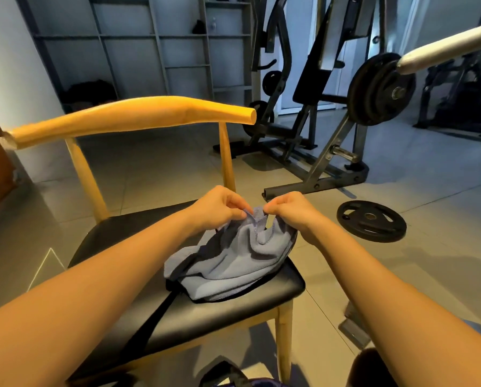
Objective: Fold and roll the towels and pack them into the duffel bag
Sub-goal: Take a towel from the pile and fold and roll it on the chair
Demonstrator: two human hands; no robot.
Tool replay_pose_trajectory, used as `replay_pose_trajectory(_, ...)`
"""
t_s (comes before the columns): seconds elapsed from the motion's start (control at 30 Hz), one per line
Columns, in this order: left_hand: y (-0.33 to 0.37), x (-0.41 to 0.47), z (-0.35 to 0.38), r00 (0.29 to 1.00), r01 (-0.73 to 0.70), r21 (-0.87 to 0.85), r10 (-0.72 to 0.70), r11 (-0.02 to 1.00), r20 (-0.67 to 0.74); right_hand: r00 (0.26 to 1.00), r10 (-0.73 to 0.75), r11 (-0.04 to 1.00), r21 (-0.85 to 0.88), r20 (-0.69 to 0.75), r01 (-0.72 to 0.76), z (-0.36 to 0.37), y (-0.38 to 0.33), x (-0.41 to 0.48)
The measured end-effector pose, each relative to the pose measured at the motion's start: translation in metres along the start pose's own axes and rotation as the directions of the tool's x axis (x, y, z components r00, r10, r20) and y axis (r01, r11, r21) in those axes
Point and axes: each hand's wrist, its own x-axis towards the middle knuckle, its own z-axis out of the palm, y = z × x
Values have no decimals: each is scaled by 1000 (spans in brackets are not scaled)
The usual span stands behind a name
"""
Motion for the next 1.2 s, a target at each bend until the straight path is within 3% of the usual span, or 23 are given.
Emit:
replay_pose_trajectory(0.13, 21, -28, -34, 978, -134, -18, 129, 991, -166, 982, -173, 985, -5, 75, 174, -7, -50, -22)
replay_pose_trajectory(0.27, 43, -59, -69, 938, -267, 38, 268, 963, -219, 941, -295, 949, -66, 168, 310, -5, -100, -42)
replay_pose_trajectory(0.43, 53, -88, -96, 867, -322, 151, 356, 934, -350, 875, -399, 874, -177, 274, 453, 3, -148, -58)
replay_pose_trajectory(0.6, 62, -112, -110, 808, -387, 174, 425, 905, -408, 844, -428, 833, -221, 323, 507, 10, -178, -68)
replay_pose_trajectory(0.83, 67, -128, -117, 797, -322, 260, 409, 910, -445, 835, -418, 821, -246, 358, 516, 22, -197, -78)
replay_pose_trajectory(0.93, 62, -133, -120, 790, -285, 316, 408, 905, -458, 842, -456, 800, -280, 290, 530, 25, -196, -78)
replay_pose_trajectory(1.0, 52, -139, -128, 769, -256, 299, 381, 919, -513, 862, -481, 826, -245, 162, 507, 19, -193, -78)
replay_pose_trajectory(1.1, 30, -154, -152, 734, -220, 156, 269, 963, -623, 922, -369, 928, 17, -120, 373, 2, -180, -71)
replay_pose_trajectory(1.2, 7, -169, -169, 728, -175, -4, 127, 985, -673, 960, -209, 926, 276, -187, 256, -11, -165, -64)
